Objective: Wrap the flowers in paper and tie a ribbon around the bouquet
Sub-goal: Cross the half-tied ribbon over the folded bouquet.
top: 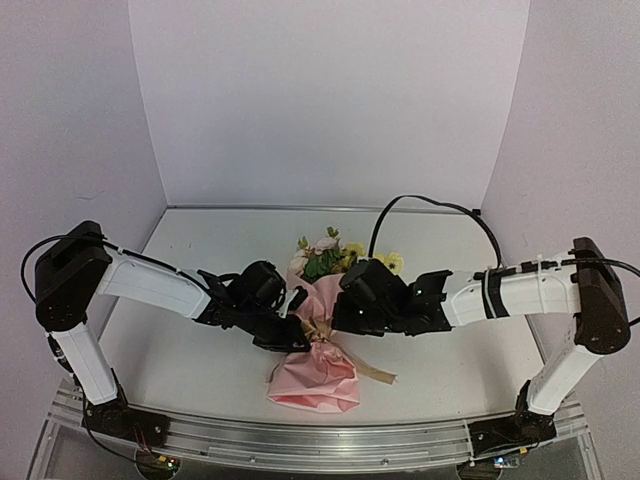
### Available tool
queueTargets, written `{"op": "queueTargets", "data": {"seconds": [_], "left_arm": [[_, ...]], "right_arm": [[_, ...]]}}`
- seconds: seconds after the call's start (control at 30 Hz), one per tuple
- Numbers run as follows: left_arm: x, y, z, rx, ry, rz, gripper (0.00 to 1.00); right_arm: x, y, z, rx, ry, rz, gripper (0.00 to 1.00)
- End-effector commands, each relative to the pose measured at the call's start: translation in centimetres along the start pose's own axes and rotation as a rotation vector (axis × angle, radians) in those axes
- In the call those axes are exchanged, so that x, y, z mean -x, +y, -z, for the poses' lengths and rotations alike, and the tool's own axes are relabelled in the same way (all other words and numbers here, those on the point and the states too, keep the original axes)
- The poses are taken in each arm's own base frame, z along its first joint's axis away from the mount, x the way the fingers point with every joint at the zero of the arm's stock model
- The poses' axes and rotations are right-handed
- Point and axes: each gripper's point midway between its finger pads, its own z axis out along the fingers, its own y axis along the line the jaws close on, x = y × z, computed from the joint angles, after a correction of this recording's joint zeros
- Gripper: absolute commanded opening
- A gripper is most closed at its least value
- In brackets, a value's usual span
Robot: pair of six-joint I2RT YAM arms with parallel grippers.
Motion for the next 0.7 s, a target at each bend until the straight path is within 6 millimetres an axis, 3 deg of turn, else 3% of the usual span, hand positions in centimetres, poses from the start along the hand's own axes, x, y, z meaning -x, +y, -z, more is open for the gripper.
{"op": "queueTargets", "data": {"seconds": [0.0,0.1,0.3,0.67], "left_arm": [[-0.1,0.9,0.0,0.055,0.016,0.010,0.09],[-0.1,0.8,0.1,0.053,0.015,0.009,0.09],[0.5,-0.2,0.9,0.028,-0.007,-0.020,0.13],[2.1,-5.1,6.2,-0.085,-0.086,-0.131,0.32]], "right_arm": [[0.4,-1.2,0.5,-0.032,-0.029,-0.029,0.00],[0.1,-2.6,0.6,-0.067,-0.038,-0.045,0.00],[-0.2,-2.6,0.7,-0.063,-0.033,-0.048,0.00],[0.0,-1.3,0.4,-0.036,-0.029,-0.044,0.00]]}}
